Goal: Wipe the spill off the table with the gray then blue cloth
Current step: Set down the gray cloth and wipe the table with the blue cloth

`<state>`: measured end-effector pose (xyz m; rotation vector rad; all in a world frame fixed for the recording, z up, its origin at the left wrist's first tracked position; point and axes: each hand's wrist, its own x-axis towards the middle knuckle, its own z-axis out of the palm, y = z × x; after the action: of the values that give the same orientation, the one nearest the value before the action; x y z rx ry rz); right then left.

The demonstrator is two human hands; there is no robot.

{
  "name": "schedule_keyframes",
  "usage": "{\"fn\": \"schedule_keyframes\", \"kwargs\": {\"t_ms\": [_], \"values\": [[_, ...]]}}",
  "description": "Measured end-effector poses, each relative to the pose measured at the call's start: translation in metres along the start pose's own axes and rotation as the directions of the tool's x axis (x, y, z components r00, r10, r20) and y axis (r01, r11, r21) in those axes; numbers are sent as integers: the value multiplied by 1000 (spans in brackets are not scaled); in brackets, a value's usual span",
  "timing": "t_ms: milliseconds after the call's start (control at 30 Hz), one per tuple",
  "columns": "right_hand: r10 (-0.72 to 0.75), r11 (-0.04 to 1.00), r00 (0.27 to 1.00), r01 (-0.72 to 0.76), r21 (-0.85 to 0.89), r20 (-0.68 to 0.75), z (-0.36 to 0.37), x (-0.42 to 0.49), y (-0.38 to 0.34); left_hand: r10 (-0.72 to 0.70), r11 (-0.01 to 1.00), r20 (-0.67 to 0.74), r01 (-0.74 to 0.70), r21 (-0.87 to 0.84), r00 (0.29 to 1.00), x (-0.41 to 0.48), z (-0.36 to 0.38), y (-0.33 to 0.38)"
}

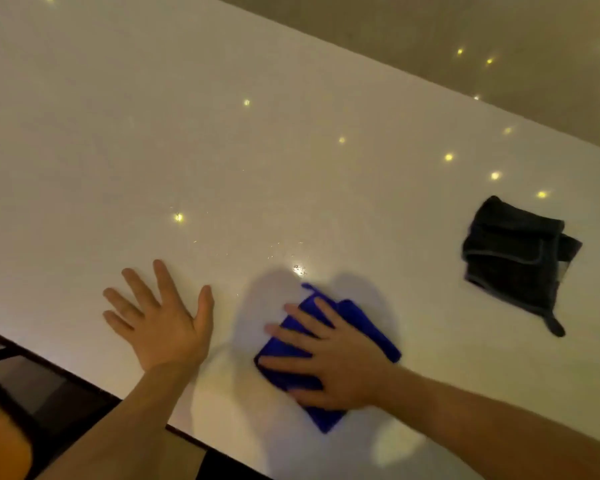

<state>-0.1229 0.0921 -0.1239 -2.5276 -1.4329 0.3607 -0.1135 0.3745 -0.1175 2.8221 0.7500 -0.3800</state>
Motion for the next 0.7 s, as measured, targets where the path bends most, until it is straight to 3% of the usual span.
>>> {"fn": "schedule_keyframes", "kwargs": {"t_ms": [33, 67, 133, 200, 267, 300, 333, 400, 433, 467, 533, 600, 633, 700], "values": [[132, 989, 989, -136, -53, -72, -17, 21, 47, 8, 1000, 0, -8, 3, 1000, 3, 0, 0], [331, 937, 931, -343, -64, -153, -35, 42, 96, 10, 1000, 0, -10, -3, 1000, 4, 0, -1], [677, 725, 710, -689, 10, -192, -69, 75, 188, 3, 1000, -5, -3, -10, 1000, 3, 5, -3], [841, 532, 512, -841, 95, -174, -92, 95, 240, 4, 1000, -25, -4, -14, 1000, 5, 9, -4], [904, 412, 384, -901, 139, -191, -87, 112, 225, -24, 1000, -10, 24, -11, 1000, 7, 9, -6], [914, 380, 353, -917, 118, -202, -75, 118, 189, -27, 1000, 4, 27, 1, 1000, 7, 9, -6], [893, 426, 402, -900, 95, -199, -56, 118, 137, -29, 1000, 16, 29, 11, 999, 4, 10, -6], [705, 708, 690, -698, 111, -164, -6, 107, 10, -37, 999, 25, 37, 5, 999, 5, 9, -5], [506, 862, 853, -497, 101, -127, 9, 91, -45, -54, 999, 23, 54, -4, 998, 7, 7, -5], [288, 956, 957, -285, 66, -35, 18, 75, -74, -65, 998, 22, 65, -11, 998, 7, 6, -5], [-77, 994, 994, 70, 87, 79, 23, 61, -63, -61, 998, 26, 62, -23, 998, 5, 4, -5], [-278, 957, 961, 276, 95, 8, 5, 75, -9, -59, 998, 19, 60, -36, 998, 5, 1, -5], [-268, 961, 962, 272, 60, -55, -8, 89, 21, -54, 998, 12, 55, -42, 998, 6, 1, -5], [-25, 1000, 989, 23, -17, -146, -34, 127, 89, -48, 998, 2, 48, -47, 999, 4, 1, -5]]}}
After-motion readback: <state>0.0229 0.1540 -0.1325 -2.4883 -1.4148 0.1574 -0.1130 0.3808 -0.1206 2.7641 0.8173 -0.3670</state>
